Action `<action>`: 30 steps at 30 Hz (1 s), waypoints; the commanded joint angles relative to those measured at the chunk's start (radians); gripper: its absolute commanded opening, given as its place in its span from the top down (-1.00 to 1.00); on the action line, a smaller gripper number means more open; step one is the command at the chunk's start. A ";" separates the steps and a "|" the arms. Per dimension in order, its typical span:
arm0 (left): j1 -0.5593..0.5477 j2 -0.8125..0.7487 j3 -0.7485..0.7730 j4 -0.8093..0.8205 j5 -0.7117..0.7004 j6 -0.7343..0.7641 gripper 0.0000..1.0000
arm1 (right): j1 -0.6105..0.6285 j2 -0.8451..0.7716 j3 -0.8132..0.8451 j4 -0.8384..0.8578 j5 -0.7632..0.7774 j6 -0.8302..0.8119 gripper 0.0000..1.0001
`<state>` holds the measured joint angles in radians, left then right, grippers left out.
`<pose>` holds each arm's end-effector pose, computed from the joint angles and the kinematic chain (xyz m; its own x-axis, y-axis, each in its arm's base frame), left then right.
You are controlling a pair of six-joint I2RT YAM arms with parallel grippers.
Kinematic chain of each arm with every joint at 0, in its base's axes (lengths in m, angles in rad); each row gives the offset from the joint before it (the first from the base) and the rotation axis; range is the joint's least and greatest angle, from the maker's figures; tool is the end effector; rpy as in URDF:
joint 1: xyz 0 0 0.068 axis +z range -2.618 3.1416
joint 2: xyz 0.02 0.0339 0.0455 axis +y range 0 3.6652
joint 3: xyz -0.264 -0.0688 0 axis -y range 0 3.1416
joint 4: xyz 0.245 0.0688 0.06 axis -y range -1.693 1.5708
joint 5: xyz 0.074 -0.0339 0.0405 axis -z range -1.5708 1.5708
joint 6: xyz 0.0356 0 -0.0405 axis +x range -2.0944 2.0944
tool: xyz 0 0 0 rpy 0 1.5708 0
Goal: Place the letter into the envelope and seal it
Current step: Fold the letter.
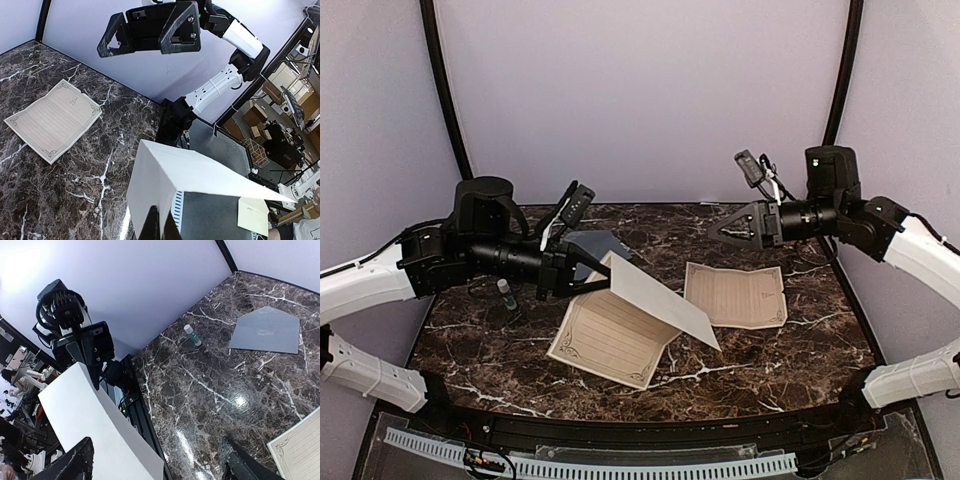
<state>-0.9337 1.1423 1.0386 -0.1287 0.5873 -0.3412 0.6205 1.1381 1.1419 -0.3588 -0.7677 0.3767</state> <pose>0.1394 -0.2216 0.3641 -0.4603 0.1538 -0.8743 0.8870 0.1201 -0.4459 0.1870 0.1640 0.3795 -0.6117 -0.1119 -0.7831 -0.7776 0.2666 0.5694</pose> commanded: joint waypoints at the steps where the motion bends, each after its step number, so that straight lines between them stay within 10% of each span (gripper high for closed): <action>1: 0.005 -0.017 -0.004 0.018 0.022 -0.004 1.00 | 0.058 0.005 -0.028 0.020 -0.051 -0.026 -0.66; 30: 0.006 0.045 0.048 0.049 0.186 -0.033 1.00 | 0.313 0.126 -0.014 0.065 -0.114 -0.091 -0.36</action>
<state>-0.9337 1.1908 1.0569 -0.1242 0.7277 -0.3634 0.9108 1.2518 1.1122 -0.3382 -0.8478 0.2935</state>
